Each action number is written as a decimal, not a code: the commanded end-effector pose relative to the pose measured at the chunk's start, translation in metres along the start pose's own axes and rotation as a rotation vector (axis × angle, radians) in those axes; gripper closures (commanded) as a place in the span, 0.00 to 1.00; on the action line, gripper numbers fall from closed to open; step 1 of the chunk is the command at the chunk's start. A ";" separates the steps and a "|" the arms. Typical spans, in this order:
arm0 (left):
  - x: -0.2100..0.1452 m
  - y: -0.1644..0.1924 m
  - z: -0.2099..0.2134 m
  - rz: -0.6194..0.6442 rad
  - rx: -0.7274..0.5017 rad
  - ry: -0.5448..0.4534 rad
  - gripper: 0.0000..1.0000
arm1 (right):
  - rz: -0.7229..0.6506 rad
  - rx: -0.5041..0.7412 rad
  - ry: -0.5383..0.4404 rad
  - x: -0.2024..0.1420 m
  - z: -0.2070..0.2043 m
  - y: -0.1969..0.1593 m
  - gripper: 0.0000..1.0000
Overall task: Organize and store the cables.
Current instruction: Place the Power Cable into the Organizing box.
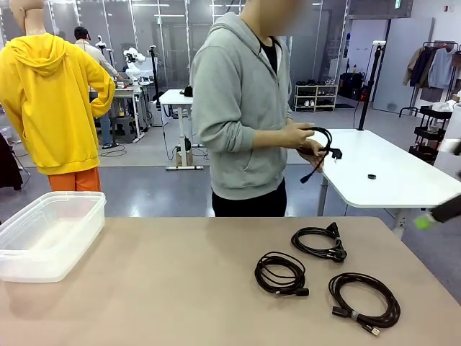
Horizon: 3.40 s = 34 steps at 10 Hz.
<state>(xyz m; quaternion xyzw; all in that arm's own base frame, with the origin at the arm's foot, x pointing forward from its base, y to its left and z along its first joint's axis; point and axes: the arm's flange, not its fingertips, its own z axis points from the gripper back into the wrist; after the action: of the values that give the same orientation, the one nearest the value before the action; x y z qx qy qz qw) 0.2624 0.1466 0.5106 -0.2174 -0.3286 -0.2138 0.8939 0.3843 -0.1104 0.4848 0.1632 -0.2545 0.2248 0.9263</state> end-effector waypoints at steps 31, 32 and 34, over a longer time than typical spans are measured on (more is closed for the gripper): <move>0.001 0.001 0.000 -0.007 -0.010 -0.007 0.00 | -0.495 -0.401 0.330 0.144 -0.308 -0.049 1.00; 0.001 0.001 0.000 -0.007 -0.010 -0.007 0.00 | -0.501 -0.394 0.329 0.145 -0.306 -0.050 1.00; 0.001 0.001 0.000 -0.007 -0.010 -0.007 0.00 | -0.529 -0.370 0.334 0.152 -0.298 -0.051 1.00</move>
<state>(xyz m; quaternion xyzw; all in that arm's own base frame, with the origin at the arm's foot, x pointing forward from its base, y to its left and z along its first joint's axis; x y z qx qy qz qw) 0.2626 0.1465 0.5103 -0.2173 -0.3280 -0.2132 0.8943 0.6388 0.0189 0.3059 0.0011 -0.0917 -0.0267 0.9954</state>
